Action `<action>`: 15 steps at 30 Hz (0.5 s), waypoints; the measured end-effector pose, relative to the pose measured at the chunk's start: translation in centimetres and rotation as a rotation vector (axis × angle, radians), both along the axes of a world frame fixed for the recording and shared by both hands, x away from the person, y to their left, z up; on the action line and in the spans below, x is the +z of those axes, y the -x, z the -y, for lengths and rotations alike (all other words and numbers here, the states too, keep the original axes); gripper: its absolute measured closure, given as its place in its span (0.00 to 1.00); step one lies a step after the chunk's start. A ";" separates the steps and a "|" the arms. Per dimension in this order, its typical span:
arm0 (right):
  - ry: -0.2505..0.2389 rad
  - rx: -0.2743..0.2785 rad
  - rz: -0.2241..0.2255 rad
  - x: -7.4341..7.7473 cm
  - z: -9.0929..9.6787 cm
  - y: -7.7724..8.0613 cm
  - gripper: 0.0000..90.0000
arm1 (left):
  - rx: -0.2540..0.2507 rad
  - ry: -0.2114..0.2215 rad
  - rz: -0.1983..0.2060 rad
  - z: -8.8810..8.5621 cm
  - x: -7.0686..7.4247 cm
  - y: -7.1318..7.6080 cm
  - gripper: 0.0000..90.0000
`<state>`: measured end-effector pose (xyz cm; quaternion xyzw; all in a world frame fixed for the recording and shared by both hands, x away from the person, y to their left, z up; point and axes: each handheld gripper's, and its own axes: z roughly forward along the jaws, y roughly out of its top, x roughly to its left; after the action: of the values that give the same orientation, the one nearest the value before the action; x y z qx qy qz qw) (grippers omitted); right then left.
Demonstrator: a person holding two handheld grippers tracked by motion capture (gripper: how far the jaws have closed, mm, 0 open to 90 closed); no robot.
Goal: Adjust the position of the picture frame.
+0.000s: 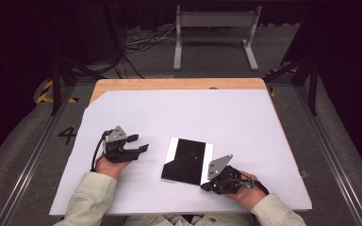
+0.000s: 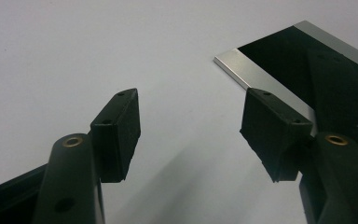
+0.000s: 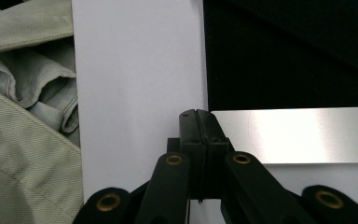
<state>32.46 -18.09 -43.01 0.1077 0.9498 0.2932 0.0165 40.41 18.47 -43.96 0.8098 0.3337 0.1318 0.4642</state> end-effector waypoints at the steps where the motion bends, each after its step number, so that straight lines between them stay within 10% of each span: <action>1: -0.002 -0.002 0.000 0.0 0.0 -0.1 1.00 | -0.002 0.001 0.002 0.0 0.0 0.0 0.42; 15: 0.000 -0.107 0.075 0.0 0.8 -2.8 1.00 | 0.058 0.050 -0.036 -1.1 0.7 -0.4 0.51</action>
<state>35.24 -18.93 -43.05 0.1471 0.9415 0.2955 0.0677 40.84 19.53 -43.29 0.7901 0.3686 0.1223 0.4742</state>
